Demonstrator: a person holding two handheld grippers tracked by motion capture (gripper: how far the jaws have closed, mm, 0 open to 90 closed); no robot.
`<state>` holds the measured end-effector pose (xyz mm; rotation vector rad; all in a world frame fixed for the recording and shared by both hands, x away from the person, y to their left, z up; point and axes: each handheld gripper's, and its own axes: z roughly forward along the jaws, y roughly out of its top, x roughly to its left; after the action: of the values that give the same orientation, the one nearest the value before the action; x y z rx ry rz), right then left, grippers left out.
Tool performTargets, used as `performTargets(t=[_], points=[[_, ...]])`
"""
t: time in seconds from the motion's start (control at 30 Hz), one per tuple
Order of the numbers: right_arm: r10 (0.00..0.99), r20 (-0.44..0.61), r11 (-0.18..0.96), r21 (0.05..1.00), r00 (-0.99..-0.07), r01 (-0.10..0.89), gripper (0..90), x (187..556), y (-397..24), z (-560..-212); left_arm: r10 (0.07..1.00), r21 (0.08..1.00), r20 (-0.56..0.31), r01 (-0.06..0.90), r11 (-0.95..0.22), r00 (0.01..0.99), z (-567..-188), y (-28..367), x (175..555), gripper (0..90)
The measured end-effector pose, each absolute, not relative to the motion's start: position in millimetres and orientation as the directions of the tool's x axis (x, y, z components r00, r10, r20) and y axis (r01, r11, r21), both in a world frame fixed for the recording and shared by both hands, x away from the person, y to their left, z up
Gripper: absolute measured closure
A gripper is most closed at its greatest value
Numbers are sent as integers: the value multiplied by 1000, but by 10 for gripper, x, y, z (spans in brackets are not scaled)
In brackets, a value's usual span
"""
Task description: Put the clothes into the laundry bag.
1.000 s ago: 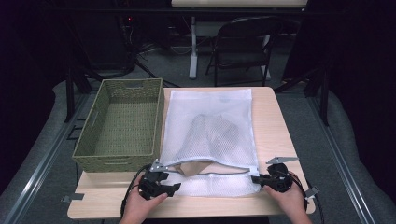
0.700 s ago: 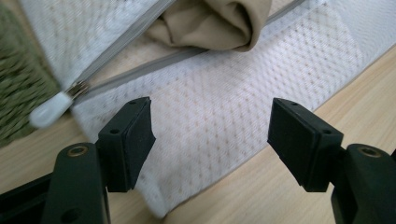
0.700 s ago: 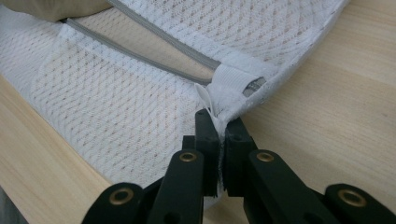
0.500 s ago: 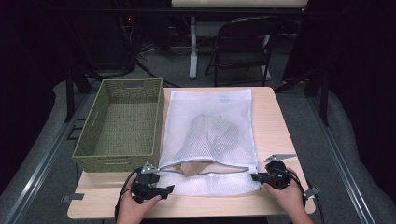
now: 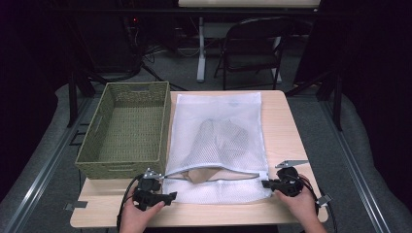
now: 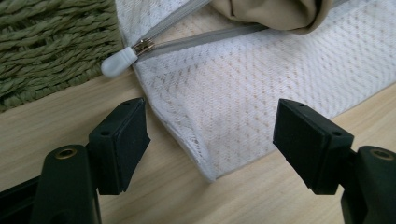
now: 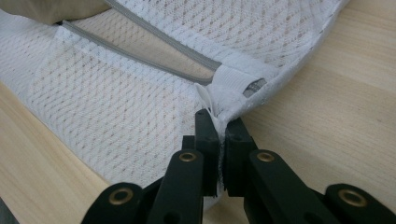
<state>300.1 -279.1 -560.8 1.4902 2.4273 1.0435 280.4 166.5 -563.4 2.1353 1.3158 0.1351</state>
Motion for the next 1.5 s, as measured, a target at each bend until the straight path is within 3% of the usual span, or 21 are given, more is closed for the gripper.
performTargets(t=[0.47,0.73,1.0,1.13,1.4,1.5], points=[[820,251,285,601,-514,747,866,2997,-2784,-5614,845,551,-165,758,-349,509,-5681,1571,2865,243],[820,253,283,601,-514,748,862,2991,-2787,-5622,845,526,-29,727,-442,535,-5713,1394,2833,151],[823,252,279,601,-510,749,860,2979,-2796,-5621,851,526,-25,731,-435,525,-5731,1360,2840,107],[822,252,279,603,-511,747,860,2977,-2796,-5622,849,513,-28,736,-441,528,-5759,1339,2846,0],[822,251,280,604,-511,746,857,2974,-2793,-5625,849,524,-24,730,-439,528,-5758,1323,2844,11],[822,247,286,602,-514,746,856,2972,-2787,-5627,835,559,-25,701,-444,549,-5738,1319,2818,128]])
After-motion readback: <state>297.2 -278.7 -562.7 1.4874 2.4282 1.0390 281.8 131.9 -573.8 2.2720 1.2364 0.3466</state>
